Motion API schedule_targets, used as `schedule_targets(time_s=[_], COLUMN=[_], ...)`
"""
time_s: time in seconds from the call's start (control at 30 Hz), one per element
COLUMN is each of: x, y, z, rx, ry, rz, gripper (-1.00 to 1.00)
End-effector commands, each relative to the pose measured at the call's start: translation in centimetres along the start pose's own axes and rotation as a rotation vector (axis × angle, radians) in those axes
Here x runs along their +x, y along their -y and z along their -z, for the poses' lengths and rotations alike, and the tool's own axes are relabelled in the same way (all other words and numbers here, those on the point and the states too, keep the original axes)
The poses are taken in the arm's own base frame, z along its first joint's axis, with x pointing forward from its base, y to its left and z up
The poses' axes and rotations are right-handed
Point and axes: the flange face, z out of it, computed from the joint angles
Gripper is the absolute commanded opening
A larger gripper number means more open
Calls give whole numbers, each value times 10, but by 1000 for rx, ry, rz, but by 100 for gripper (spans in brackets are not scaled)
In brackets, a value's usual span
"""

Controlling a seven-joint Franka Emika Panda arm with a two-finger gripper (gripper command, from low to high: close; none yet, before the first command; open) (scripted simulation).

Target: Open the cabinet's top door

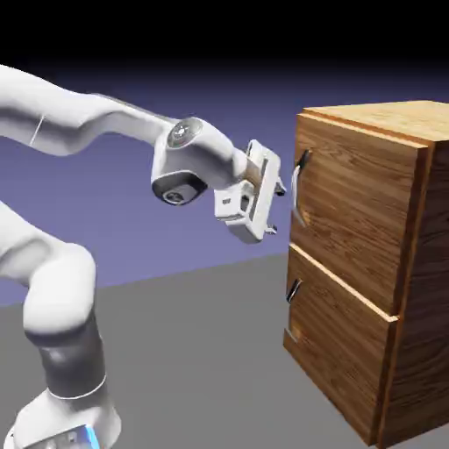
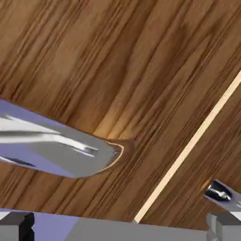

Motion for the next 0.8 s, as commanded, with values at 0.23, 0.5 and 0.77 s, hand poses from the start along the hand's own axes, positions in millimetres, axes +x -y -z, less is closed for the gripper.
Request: schedule_targets(time_s=[0.23, 0.5, 0.77], x=[6, 8, 7], y=[-4, -13, -23], z=[12, 19, 19], rx=[82, 162, 239], ry=[67, 167, 301], rz=[-398, -780, -1143], gripper=[0, 0, 0])
